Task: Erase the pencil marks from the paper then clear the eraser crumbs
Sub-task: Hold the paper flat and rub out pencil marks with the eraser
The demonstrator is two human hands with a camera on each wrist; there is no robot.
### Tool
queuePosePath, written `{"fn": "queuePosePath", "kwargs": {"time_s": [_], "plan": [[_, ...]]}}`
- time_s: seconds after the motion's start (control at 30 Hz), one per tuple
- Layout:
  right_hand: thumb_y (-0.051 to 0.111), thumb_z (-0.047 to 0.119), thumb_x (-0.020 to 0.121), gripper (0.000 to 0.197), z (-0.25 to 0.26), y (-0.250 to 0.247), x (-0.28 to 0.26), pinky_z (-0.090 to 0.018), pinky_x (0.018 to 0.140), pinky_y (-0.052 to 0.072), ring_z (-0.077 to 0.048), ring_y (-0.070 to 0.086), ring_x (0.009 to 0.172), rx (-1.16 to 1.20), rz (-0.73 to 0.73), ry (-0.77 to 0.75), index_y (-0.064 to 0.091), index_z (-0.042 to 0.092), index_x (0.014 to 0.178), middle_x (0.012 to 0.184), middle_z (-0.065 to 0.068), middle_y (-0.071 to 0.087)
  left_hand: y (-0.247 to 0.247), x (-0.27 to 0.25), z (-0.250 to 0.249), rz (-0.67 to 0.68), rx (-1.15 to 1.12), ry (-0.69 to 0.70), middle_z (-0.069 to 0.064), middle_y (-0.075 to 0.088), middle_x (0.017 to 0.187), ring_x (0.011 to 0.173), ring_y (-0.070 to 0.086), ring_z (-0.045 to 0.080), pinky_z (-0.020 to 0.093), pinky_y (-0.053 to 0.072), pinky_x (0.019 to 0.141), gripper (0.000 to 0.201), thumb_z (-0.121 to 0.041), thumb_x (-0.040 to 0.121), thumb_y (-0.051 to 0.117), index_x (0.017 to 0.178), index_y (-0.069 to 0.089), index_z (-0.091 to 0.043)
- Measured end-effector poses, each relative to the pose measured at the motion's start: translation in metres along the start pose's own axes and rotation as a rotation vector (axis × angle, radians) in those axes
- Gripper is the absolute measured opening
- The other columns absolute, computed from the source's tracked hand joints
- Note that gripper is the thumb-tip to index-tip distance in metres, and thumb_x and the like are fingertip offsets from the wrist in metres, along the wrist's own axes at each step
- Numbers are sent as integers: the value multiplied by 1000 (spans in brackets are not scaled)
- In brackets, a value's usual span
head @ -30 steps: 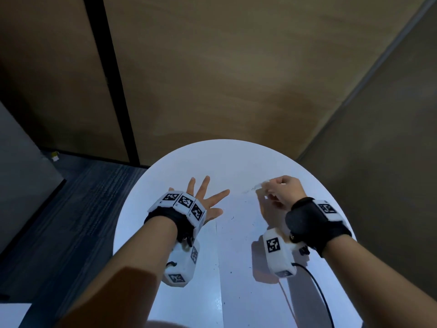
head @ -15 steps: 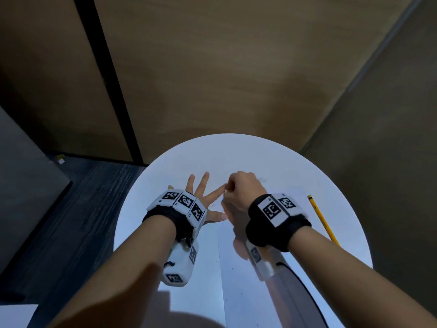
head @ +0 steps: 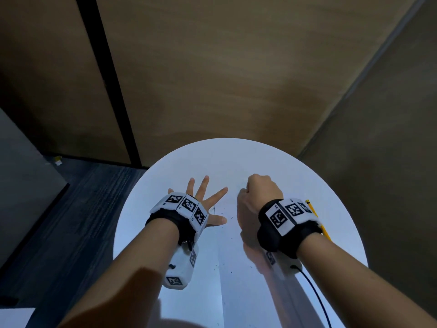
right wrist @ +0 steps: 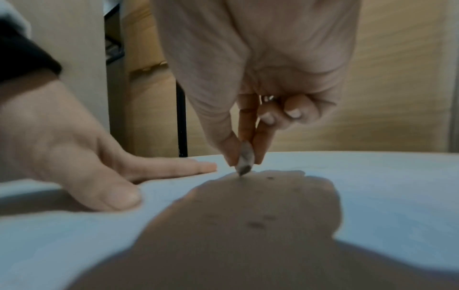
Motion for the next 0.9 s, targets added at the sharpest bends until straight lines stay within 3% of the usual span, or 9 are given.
{"fn": "queuePosePath", "kwargs": {"time_s": [0.13,0.3,0.43,0.53,0.63,0.7,0.9], "plan": [[55,12,86,13,29,18,-5,-30,70,48,-27,62,88,145,95,-91,62,7,96,98,-10,63,2,4,0,-25,30,-23,-9,-36,150,142,-25,28,71,3,104,76,-79,81,29,134,-23,-60],[53,16,88,9,-10,8,1,-29,66,44,-27,59,86,86,41,12,58,9,89,96,-9,63,1,2,0,-13,1,10,-10,-38,149,142,-26,29,71,1,104,75,-82,79,28,129,-25,-65],[65,9,80,7,-27,-2,8,-24,55,43,-21,57,78,361,45,75,60,9,75,84,-8,64,2,4,0,-21,2,14,-11,-38,148,142,-25,28,71,1,104,76,-84,77,27,128,-26,-65],[64,8,79,2,-12,-2,3,-20,53,42,-18,58,73,499,8,46,63,6,77,79,-6,64,2,3,1,-23,0,16,-10,-38,149,142,-25,29,71,1,104,75,-83,78,26,128,-26,-65],[61,11,81,3,4,14,-4,-26,65,46,-22,61,82,319,80,-33,60,11,79,89,-7,65,2,3,0,-17,-6,19,-10,-37,149,142,-25,29,71,1,104,75,-82,79,28,129,-25,-64],[61,13,81,3,-5,13,-3,-28,67,45,-25,61,85,233,69,5,59,13,80,93,-8,65,1,3,0,-14,-8,18,-10,-37,149,142,-25,29,71,1,104,75,-81,79,28,130,-24,-64],[59,9,82,14,-20,-1,3,-33,68,49,-27,55,74,228,-1,100,64,0,91,91,-14,64,3,5,2,-37,-5,23,-11,-36,150,142,-24,28,71,1,104,75,-85,75,25,129,-24,-66]]}}
Point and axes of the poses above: each hand's wrist, its own x-axis towards the middle knuckle, its own y-axis out of the palm, z = x × y, the point moved 7 cm from there along x, towards the middle knuckle
